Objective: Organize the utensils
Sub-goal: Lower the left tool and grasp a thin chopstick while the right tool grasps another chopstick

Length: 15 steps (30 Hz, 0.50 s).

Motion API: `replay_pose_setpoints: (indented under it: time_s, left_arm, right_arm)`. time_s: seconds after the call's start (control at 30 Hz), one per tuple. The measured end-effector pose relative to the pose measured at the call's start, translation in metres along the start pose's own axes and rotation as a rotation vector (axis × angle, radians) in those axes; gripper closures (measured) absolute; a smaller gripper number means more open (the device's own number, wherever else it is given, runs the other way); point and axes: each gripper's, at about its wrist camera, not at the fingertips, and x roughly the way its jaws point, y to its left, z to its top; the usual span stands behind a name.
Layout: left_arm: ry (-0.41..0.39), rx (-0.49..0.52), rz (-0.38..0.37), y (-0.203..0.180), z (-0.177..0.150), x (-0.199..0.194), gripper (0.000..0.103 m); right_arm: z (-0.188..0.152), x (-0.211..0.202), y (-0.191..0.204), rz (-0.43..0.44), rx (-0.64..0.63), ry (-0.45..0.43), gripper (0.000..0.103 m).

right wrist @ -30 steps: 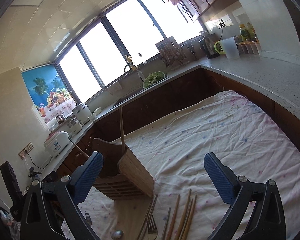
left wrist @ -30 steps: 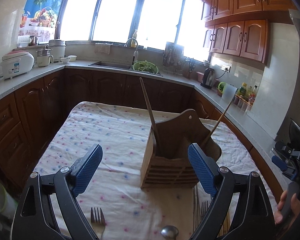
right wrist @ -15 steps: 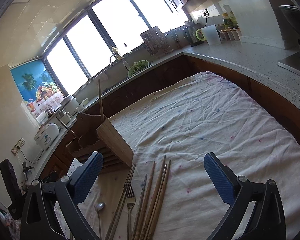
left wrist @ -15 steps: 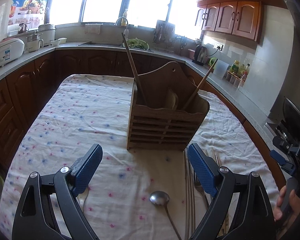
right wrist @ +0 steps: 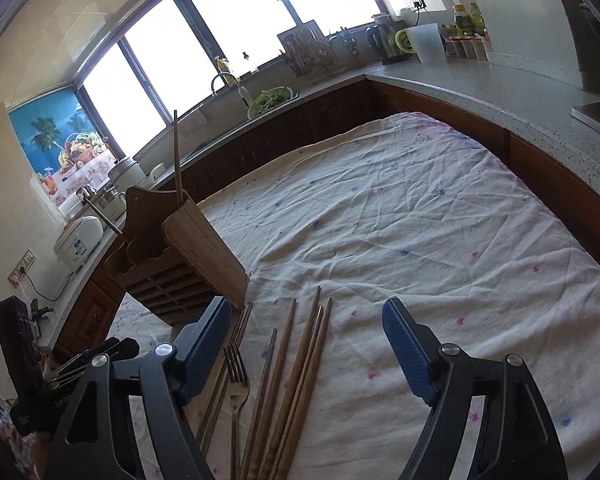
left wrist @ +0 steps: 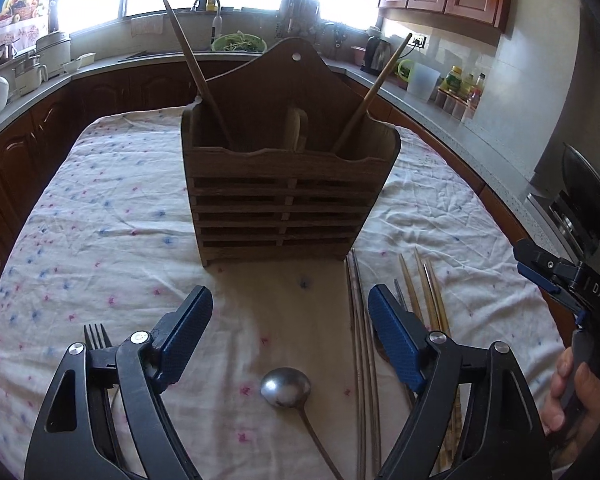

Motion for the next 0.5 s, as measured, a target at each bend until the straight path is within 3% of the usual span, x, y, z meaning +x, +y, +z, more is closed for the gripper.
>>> replay_pose_setpoints:
  time_s: [0.4, 0.5]
  left_arm:
    - [0.106, 0.05, -0.02, -0.02, 0.002, 0.048, 0.051]
    - [0.139, 0.071, -0.028, -0.026, 0.003, 0.062, 0.057]
  right_arm:
    - [-0.015, 0.06, -0.001, -0.056, -0.037, 0.177, 0.074]
    - [-0.018, 0.071, -0.001, -0.069, -0.049, 0.203, 0.078]
